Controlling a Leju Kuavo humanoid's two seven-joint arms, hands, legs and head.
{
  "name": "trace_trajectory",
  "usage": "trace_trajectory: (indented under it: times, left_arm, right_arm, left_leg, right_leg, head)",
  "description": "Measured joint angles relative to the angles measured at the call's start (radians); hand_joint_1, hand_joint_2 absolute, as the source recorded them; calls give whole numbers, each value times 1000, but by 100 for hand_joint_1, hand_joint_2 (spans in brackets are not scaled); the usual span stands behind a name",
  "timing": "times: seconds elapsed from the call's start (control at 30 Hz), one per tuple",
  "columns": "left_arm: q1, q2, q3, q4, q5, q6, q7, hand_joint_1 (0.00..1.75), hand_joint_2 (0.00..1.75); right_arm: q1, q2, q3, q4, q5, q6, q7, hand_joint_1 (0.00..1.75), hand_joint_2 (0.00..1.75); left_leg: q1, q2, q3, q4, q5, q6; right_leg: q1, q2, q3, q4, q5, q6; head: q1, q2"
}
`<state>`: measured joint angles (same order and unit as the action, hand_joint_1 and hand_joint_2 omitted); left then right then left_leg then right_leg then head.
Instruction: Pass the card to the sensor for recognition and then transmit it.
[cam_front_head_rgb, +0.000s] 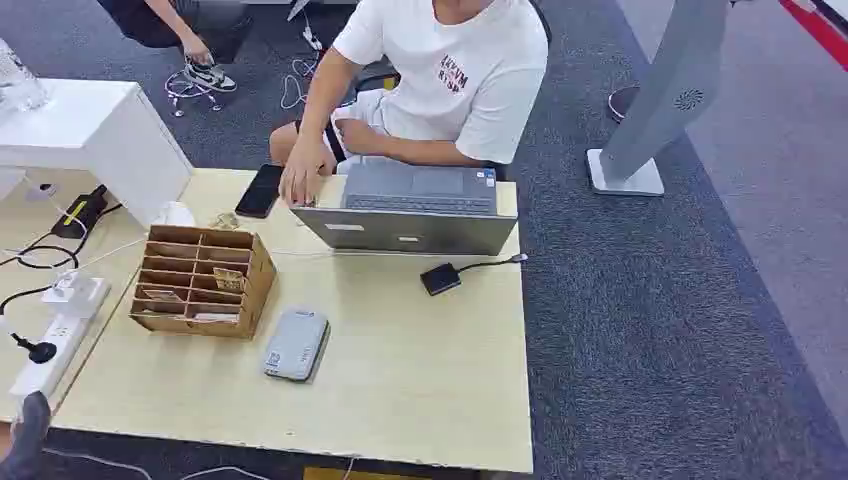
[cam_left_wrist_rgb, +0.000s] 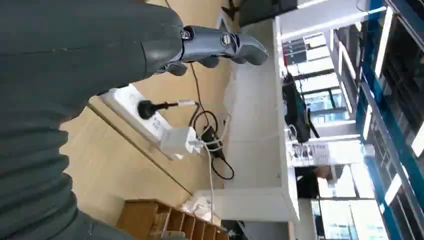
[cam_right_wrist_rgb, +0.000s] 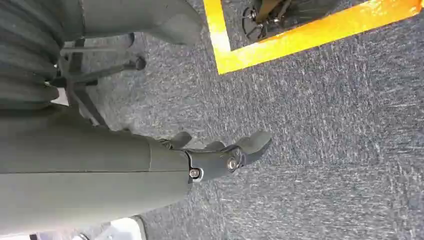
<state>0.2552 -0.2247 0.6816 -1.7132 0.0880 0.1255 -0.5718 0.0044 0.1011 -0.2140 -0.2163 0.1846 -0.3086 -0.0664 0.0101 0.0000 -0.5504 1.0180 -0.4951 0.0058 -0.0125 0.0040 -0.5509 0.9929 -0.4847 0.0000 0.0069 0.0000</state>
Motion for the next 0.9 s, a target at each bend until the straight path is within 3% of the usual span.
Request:
trace_trajectory:
  times: [0.43,0.9]
  left_arm:
    - [-164,123,-179,14,-380,122,133,0,175]
    - [-390,244,-373,121,-749,238,279,0,175]
  right_arm:
    - [-9,5,61,8,92,20,34,0,175]
    - [-18,6,124,15,187,43,72,0,175]
  left_leg:
    - [0,0,0,0,1,0]
    - [0,0,0,0,2,0]
  right_leg:
    - [0,0,0,0,1,1]
    - [0,1,0,0,2,0]
  head:
    - [0,0]
    - [0,0]
